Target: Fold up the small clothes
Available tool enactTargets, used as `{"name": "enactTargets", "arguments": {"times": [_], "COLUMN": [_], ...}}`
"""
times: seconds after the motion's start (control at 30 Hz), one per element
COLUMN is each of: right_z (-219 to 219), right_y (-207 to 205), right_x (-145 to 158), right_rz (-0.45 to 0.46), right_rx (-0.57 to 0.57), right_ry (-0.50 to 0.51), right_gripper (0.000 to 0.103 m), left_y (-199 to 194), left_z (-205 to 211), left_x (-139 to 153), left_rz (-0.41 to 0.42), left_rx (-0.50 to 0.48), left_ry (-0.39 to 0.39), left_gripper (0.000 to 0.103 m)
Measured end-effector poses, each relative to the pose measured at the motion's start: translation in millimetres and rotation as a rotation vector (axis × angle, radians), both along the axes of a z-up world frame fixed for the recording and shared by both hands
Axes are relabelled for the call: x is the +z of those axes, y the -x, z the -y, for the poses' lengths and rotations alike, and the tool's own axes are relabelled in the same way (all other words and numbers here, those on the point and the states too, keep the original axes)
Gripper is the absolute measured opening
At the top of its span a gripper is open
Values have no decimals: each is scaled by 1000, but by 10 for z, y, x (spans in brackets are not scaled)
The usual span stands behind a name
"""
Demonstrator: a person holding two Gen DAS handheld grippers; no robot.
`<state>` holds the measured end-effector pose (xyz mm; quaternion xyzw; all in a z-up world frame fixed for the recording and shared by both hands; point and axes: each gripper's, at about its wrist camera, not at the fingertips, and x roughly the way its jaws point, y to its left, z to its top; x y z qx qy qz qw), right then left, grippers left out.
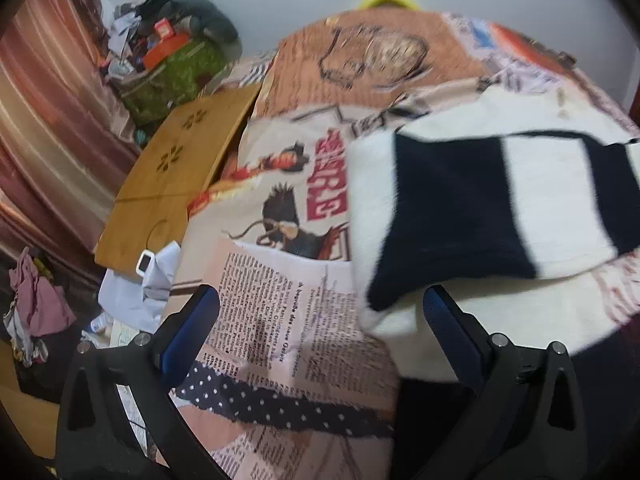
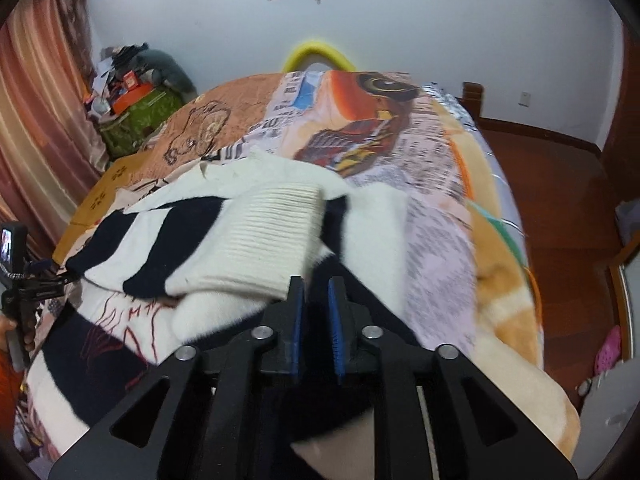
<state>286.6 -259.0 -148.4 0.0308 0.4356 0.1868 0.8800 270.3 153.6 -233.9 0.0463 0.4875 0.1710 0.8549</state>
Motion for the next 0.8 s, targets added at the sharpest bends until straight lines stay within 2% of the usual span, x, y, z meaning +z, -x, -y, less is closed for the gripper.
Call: {"name": "enactTargets", "arguments": {"times": [0.03, 0.1, 0.2, 0.3, 0.4, 0.57, 0.8], "right_z": [59, 257, 479, 654, 796, 940, 887], "right_y": [26, 170, 302, 373, 405, 391, 540], "right_x": [17, 57, 25, -72, -190, -370, -424], "right_rz": [5, 22, 15, -14, -51, -105, -108], "right_rx": [-10, -44, -90, -131, -170, -218, -193], "right_ry": [1, 21, 50, 63, 71, 34, -19], "right_gripper": [29, 44, 54, 57, 58, 58, 58], "left_y": [34, 70, 70, -17, -154, -262, -429], "left_z": [44, 126, 238, 337, 452, 694, 879], "left_x": [75, 226, 360, 371, 266, 95, -157], "left_rz": [20, 59, 101, 103, 67, 39, -22], "left_rx": [-14, -37, -59, -68, -73, -97, -123], "left_ry": [3, 2, -3, 0, 24, 53, 73], "left_gripper": [103, 103, 103, 103, 103, 103, 103]}}
